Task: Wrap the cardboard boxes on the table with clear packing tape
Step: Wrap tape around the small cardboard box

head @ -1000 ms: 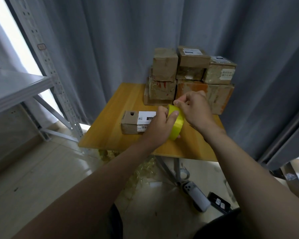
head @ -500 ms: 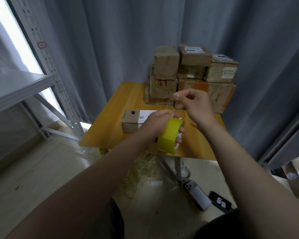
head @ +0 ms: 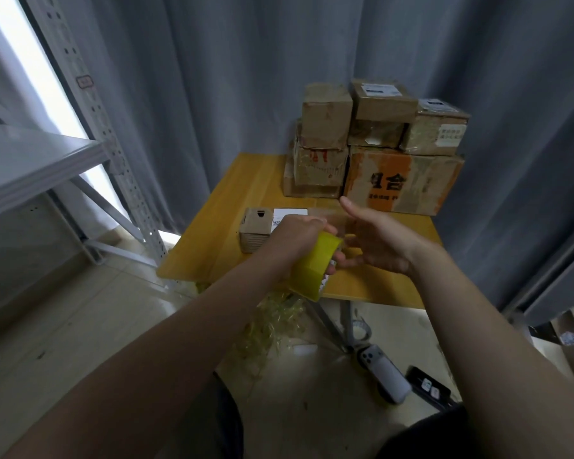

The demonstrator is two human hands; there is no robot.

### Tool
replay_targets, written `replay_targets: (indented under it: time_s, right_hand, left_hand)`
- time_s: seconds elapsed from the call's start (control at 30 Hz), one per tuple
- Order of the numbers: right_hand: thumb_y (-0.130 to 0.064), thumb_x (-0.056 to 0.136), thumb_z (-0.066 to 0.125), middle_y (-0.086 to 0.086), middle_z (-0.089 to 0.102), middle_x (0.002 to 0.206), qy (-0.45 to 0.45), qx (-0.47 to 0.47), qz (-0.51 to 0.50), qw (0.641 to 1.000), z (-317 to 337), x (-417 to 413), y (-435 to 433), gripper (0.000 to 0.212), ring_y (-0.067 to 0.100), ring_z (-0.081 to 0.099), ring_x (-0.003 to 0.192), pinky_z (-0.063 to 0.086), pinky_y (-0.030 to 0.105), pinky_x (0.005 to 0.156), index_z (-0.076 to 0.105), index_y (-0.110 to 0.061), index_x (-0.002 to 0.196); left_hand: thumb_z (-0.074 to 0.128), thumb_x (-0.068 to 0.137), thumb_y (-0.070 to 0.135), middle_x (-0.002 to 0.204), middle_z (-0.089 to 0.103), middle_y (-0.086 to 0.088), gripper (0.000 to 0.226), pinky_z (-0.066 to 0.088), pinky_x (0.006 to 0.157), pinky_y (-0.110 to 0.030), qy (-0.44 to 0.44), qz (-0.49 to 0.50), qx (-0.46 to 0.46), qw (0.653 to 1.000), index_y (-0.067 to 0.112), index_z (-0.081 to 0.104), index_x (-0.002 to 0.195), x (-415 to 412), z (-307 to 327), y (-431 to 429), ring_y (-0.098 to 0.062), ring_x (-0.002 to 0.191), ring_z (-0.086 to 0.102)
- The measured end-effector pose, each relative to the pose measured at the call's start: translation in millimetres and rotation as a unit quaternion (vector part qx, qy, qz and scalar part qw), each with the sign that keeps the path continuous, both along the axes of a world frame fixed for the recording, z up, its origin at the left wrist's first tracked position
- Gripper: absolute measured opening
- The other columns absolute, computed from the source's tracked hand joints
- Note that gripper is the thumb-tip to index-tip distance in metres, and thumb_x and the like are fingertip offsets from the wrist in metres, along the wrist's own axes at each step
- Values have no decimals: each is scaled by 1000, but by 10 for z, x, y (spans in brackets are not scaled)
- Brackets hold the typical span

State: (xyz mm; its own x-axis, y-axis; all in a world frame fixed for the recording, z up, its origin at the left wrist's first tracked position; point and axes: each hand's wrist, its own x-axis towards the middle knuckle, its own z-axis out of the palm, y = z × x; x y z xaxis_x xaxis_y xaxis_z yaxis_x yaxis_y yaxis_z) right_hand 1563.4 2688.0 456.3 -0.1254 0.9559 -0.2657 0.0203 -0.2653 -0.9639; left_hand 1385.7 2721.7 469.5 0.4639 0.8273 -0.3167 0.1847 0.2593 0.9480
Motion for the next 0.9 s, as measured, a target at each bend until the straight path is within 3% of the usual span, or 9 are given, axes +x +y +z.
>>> replay_targets:
  time_s: [0.17,0.2,0.27,0.37,0.5,0.6,0.7,0.77,0.9]
  right_hand:
    - [-65,72,78,4,72,121,56,9,98,994,-69,74,-22,81,33,64,110,45,61,109,64,-23,139]
    - [-64,74,79,5,72,124,30,18,90,995,-64,58,-32,77,33,66,112,49,59,107,67,-22,136]
    - [-54,83,77,5,75,115,-96,68,28,993,-55,-25,-7,47,28,69,111,55,56,102,77,-23,119]
    - [-32,91,77,0,78,84,-197,151,-68,966,-102,-117,103,18,11,71,85,60,40,90,82,-15,94]
    - [-24,103,63,-5,75,76,-238,168,-59,955,-65,-190,98,26,2,67,70,52,13,61,80,-8,91]
    - [-37,109,48,-5,75,81,-221,115,-66,966,-76,-188,101,41,11,69,77,53,17,63,78,-11,98]
    - [-56,94,61,1,75,88,-207,90,-28,974,-107,-169,122,50,11,69,77,54,23,68,77,-9,100]
    - [-40,94,71,5,74,83,-231,130,-37,964,-164,-138,173,39,6,65,73,51,21,67,77,-1,95]
    - [-23,100,67,12,78,92,-283,179,-59,940,-291,-31,322,22,16,68,85,50,32,79,82,-7,96]
  left_hand:
    - [53,105,25,84,73,-26,22,62,61,-39,44,8,29,999,8,67,105,-10,-42,49,-35,64,70]
    - [53,105,31,90,74,-27,27,64,68,-44,55,10,31,998,8,66,111,-18,-74,77,-38,70,72]
    - [54,106,32,83,75,-26,32,62,62,-43,63,7,18,998,4,64,118,-21,-102,80,-37,62,71]
    - [58,104,22,76,74,-24,29,59,58,-39,79,-8,4,997,-2,62,121,-11,-112,62,-33,51,67]
    - [56,105,26,79,75,-24,31,60,64,-41,85,-13,-34,996,-1,61,117,-6,-165,97,-35,59,70]
    - [57,104,21,78,75,-23,24,60,69,-43,80,-18,-56,995,0,62,114,-17,-216,123,-35,62,70]
    - [58,103,17,78,74,-22,21,60,70,-42,79,-26,-72,994,-1,63,112,-33,-224,150,-35,66,71]
    - [59,103,19,81,75,-23,23,60,70,-42,74,-36,-82,993,1,61,117,-36,-214,162,-34,67,72]
    - [56,104,21,86,78,-15,23,59,82,-42,68,-93,-104,988,9,58,123,-30,-178,139,-27,75,75]
